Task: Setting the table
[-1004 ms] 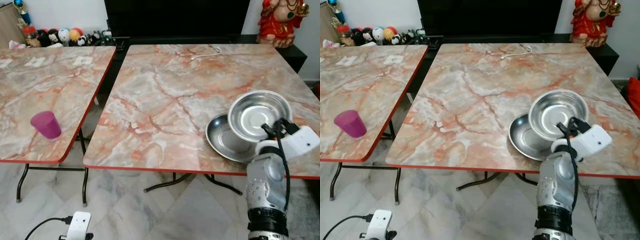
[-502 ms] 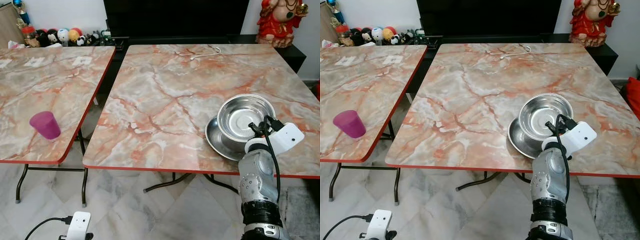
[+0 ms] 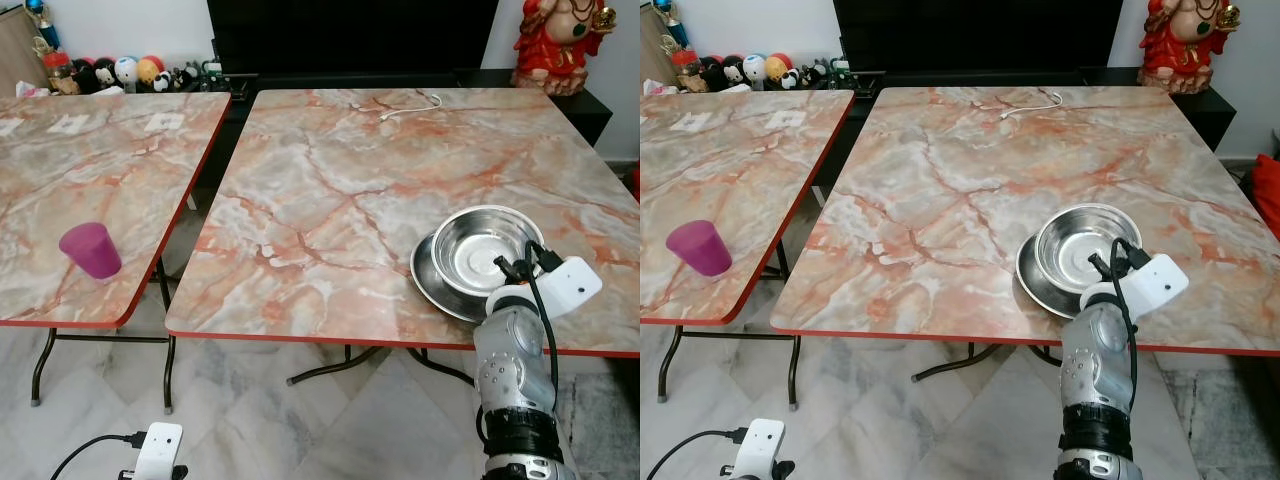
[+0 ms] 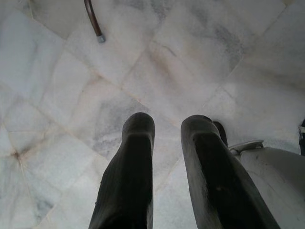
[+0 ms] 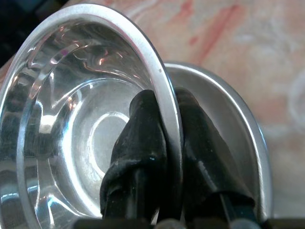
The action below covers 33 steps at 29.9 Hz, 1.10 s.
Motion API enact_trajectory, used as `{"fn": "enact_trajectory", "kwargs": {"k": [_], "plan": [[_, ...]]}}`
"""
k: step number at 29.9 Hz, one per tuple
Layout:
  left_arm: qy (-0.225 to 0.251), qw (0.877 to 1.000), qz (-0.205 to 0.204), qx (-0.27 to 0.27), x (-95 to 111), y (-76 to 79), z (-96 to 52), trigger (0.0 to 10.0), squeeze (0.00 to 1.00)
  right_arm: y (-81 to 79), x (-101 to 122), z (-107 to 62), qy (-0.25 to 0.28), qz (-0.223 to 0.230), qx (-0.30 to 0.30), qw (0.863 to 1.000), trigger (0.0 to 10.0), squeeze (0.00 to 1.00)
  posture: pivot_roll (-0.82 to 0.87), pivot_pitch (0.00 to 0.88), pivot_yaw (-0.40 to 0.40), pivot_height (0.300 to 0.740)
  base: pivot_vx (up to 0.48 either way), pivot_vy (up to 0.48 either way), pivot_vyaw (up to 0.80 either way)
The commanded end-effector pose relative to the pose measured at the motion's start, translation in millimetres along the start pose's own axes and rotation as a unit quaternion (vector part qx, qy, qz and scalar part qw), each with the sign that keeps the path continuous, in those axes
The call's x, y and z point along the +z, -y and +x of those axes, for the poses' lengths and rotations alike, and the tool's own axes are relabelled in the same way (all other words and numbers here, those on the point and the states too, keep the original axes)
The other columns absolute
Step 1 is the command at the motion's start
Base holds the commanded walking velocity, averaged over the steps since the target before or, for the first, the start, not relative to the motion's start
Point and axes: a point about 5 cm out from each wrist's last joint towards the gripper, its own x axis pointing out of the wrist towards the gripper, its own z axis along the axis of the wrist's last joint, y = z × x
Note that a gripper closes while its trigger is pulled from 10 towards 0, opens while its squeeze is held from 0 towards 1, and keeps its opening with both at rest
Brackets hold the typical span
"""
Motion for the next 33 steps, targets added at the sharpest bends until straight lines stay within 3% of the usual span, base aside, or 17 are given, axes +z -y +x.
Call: {"fn": "enact_trajectory", "kwargs": {"k": [1, 14, 26, 27, 28, 30, 33], "plan": [[-0.008, 1.0, 0.003, 0.002, -3, -1.1, -0.5, 10.0, 0.0, -3.1, 6, -1.6, 0.009, 0.006, 0.003, 1.0, 10.0, 0.0, 0.02, 0.0, 0.026, 0.74, 0.0, 0.0, 0.0], [-0.005, 1.0, 0.003, 0.002, -1, -0.5, -0.1, 10.0, 0.0, -8.2, -1, 6.5, -0.017, -0.027, 0.028, 0.999, 10.0, 0.0, 0.03, 0.0, 0.027, 0.74, 0.0, 0.0, 0.0], [-0.003, 1.0, 0.001, 0.003, -1, -2.2, -0.2, 10.0, 0.0, -11.2, -1, 10.2, -0.022, -0.02, 0.026, 0.999, 10.0, 0.0, 0.04, 0.015, 0.027, 0.74, 0.0, 0.0, 0.0], [-0.003, 1.0, 0.001, 0.003, -1, -2.3, -0.3, 10.0, 0.0, -11.2, -1, 10.6, -0.022, -0.019, 0.026, 0.999, 10.0, 0.15, 0.04, 0.015, 0.027, 0.74, 0.0, 0.0, 0.0], [-0.003, 1.0, 0.001, 0.003, -1, -2.2, -0.3, 10.0, 0.0, -11.2, -2, 10.7, -0.022, -0.019, 0.025, 0.999, 10.0, 0.15, 0.04, 0.015, 0.027, 0.74, 0.0, 0.0, 0.0], [-0.003, 1.0, 0.001, 0.003, -1, -2.2, -0.3, 10.0, 0.0, -10.8, -3, 10.9, -0.025, -0.019, 0.023, 0.999, 10.0, 0.28, 0.04, 0.019, 0.027, 0.74, 0.0, 0.0, 0.0], [-0.004, 1.0, 0.001, 0.004, -1, -2.2, -0.3, 10.0, 0.0, -10.2, -4, 10.8, -0.028, -0.02, 0.022, 0.999, 10.0, 0.27, 0.04, 0.022, 0.026, 0.74, 0.0, 0.0, 0.0]]}}
